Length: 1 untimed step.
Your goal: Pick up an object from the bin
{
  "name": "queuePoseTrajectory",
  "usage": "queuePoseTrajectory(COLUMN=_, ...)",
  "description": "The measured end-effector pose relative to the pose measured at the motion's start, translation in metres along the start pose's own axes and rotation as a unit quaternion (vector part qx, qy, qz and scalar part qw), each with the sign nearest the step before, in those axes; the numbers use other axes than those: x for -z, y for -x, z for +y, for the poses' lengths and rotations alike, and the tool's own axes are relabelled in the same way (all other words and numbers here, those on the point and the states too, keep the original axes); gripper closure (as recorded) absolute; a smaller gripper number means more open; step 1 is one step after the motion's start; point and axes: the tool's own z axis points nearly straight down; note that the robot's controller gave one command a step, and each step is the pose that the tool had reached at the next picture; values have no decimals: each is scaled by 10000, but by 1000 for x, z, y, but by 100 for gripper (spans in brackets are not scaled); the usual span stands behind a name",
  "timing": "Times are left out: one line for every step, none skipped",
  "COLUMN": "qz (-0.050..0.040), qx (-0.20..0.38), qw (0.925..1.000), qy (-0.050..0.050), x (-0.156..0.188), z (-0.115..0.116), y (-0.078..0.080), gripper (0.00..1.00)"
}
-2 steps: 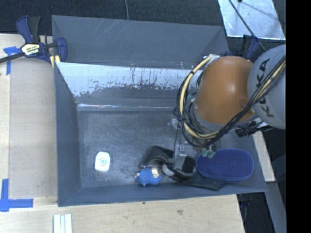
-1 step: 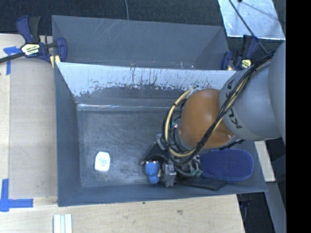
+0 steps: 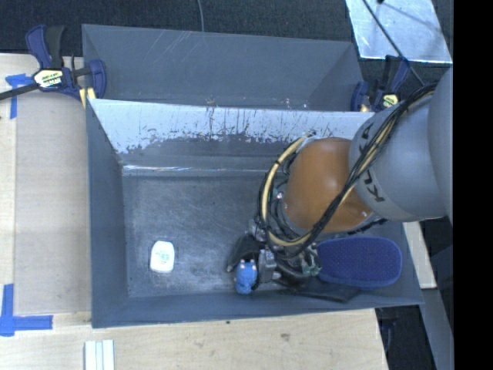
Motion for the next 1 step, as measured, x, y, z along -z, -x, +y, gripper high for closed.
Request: queuePoseTrajectory(qz=19, qx=130, qw=9999, qy=-1, x=97, z=8, y=-4, gripper=100)
